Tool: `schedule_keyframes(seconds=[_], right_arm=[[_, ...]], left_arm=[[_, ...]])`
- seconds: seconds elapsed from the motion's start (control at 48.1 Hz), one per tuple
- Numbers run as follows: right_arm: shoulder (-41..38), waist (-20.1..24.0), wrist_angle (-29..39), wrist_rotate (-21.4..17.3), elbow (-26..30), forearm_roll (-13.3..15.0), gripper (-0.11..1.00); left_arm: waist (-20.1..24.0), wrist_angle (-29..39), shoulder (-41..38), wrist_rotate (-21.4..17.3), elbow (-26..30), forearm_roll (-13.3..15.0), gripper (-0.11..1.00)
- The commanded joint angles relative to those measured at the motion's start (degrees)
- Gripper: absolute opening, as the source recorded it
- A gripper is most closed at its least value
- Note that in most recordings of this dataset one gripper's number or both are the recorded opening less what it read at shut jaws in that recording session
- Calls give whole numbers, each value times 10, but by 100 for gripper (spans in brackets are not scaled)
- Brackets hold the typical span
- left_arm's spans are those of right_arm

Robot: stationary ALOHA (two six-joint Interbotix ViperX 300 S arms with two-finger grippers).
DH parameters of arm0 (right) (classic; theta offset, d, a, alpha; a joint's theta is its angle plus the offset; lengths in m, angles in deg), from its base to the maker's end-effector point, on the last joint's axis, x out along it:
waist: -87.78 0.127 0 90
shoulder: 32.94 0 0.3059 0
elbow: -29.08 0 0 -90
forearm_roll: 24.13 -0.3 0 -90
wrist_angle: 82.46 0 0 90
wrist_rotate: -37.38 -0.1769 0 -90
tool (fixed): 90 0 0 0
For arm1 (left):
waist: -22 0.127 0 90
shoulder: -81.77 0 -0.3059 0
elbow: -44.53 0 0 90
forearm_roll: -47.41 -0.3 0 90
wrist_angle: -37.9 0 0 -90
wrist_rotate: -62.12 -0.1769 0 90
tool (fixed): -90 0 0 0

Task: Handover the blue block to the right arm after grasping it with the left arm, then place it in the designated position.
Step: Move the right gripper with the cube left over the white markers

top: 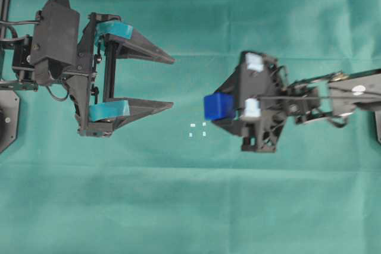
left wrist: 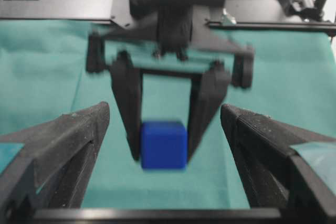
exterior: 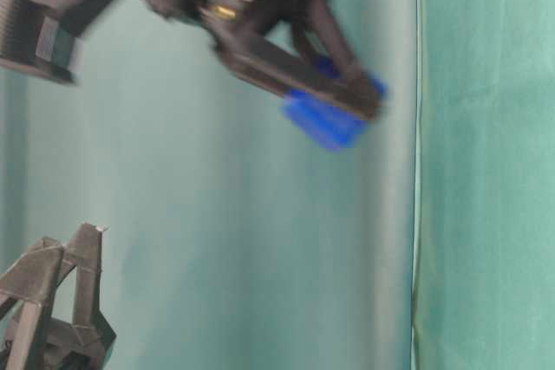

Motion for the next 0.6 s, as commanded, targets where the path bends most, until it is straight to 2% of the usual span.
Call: schedule_keyframes(seconds=[0.0, 0.291, 0.582], right_arm=[[-18, 1, -26, -1, 11, -3, 54], [-109, -6, -91, -1, 25, -8, 54], [-156, -15, -135, -1, 34, -8, 54]], left_arm=[[2, -2, 7, 0, 10, -1, 99], [2, -2, 7, 0, 10, -1, 99], [1, -2, 7, 0, 10, -1, 99]])
